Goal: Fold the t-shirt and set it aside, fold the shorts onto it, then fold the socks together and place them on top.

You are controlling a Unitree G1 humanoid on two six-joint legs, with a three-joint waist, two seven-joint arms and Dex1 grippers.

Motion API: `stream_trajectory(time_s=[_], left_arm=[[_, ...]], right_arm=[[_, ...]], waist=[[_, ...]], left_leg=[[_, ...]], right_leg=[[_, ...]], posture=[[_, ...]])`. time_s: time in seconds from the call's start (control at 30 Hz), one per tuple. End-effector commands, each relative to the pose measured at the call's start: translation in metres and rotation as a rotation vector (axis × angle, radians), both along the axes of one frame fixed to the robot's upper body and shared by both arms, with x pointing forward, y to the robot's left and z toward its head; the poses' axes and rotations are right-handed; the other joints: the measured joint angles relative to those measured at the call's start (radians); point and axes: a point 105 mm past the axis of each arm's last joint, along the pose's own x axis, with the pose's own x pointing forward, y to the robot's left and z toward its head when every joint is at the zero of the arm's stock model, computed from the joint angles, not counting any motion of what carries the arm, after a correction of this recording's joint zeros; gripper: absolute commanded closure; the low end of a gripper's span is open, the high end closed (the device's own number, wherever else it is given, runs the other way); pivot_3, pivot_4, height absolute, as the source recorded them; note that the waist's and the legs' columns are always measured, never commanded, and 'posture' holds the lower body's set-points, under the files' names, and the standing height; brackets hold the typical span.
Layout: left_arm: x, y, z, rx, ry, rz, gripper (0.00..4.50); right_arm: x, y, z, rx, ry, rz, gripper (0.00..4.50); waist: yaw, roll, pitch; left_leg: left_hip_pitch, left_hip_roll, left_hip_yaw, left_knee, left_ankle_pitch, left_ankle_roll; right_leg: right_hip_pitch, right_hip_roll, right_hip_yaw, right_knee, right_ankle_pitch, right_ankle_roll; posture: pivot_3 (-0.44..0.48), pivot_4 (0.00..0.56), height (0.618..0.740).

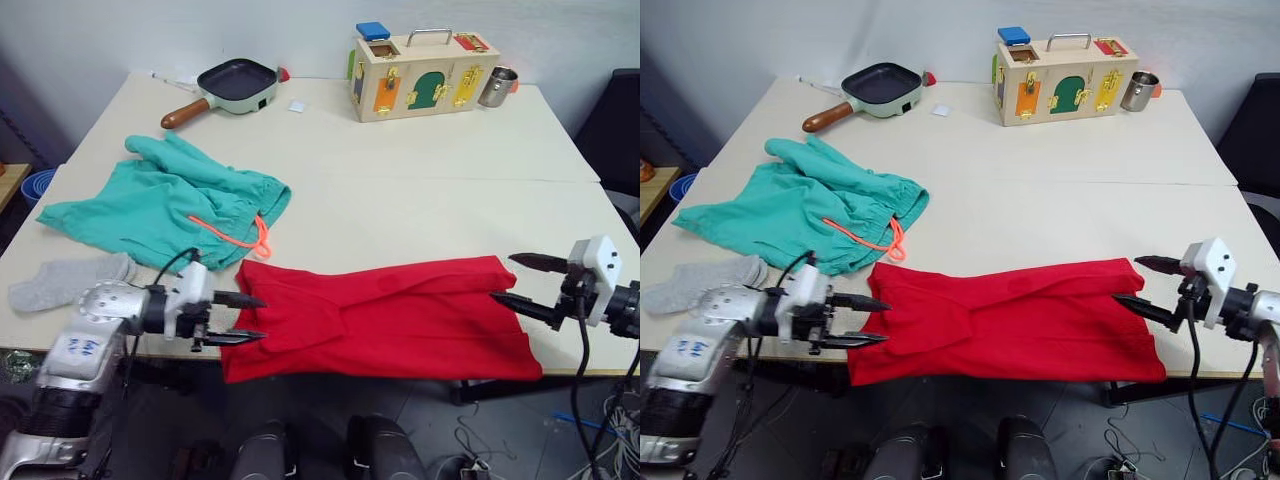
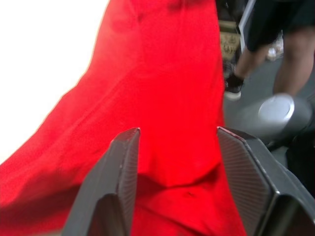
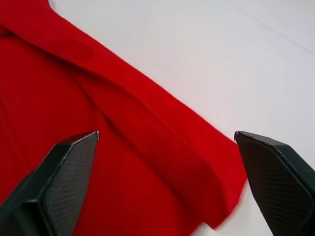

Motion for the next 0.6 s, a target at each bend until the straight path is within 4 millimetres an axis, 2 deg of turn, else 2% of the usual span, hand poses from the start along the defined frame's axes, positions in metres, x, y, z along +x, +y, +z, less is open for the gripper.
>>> stream_trajectory(time_s=[0.03, 0.07, 0.17, 0.23, 0.33, 0.43, 0.6], left_arm=[[-0.008, -0.004, 0.024, -0.074, 0.008, 0.006, 2.02], [-0.007, -0.008, 0.029, -0.099, 0.007, 0.011, 2.02], [-0.006, -0.021, 0.035, -0.14, -0.016, 0.007, 1.49], [-0.01, -0.031, 0.034, -0.151, 0.003, -0.023, 0.93], [-0.014, -0.041, 0.035, -0.157, -0.001, -0.05, 0.93], [-0.013, -0.043, 0.036, -0.161, -0.009, -0.047, 0.9], [-0.012, -0.045, 0.031, -0.148, -0.02, -0.044, 0.9]], right_arm=[[0.0, -0.006, 0.0, -0.153, 0.018, 0.068, 0.0], [0.002, -0.007, -0.003, -0.191, 0.036, 0.092, 0.0], [0.014, -0.002, -0.005, -0.219, 0.042, 0.132, 0.0], [0.021, -0.002, -0.011, -0.257, 0.069, 0.152, 0.0], [0.028, -0.004, -0.016, -0.294, 0.103, 0.155, 0.0], [0.034, -0.006, -0.021, -0.307, 0.13, 0.14, 0.61], [0.04, -0.003, -0.024, -0.315, 0.134, 0.153, 2.36]], waist=[[-0.006, 0.0, 0.0], [-0.007, 0.0, 0.0], [-0.012, 0.0, 0.0], [-0.014, 0.0, 0.0], [-0.015, 0.0, 0.0], [-0.015, 0.0, 0.0], [-0.015, 0.0, 0.0]], left_leg=[[0.0, 0.0, 0.0, 0.0, 0.0, 0.0], [0.001, 0.0, 0.0, 0.0, 0.0, 0.0], [0.001, 0.0, 0.0, 0.0, 0.0, 0.0], [0.001, 0.0, 0.0, 0.0, 0.0, 0.0], [0.001, 0.0, 0.001, 0.0, 0.001, -0.001], [0.001, 0.0, 0.001, 0.0, 0.001, -0.001], [0.001, 0.0, 0.001, 0.001, 0.001, -0.002]], right_leg=[[0.0, 0.0, 0.0, 0.0, 0.0, 0.0], [0.001, 0.0, 0.0, 0.0, 0.0, 0.0], [0.001, 0.0, 0.0, 0.0, 0.0, 0.0], [0.001, 0.0, 0.0, 0.0, 0.0, 0.0], [0.001, 0.001, 0.0, 0.0, 0.0, 0.0], [0.001, 0.002, 0.0, 0.0, -0.001, -0.001], [0.001, 0.002, 0.0, 0.0, -0.001, -0.001]], posture=[[0.0, 0.15, 0.74], [0.0, 0.15, 0.74], [0.0, 0.15, 0.74], [0.0, 0.15, 0.74], [0.0, 0.15, 0.74], [0.0, 0.15, 0.74], [0.0, 0.15, 0.74]])
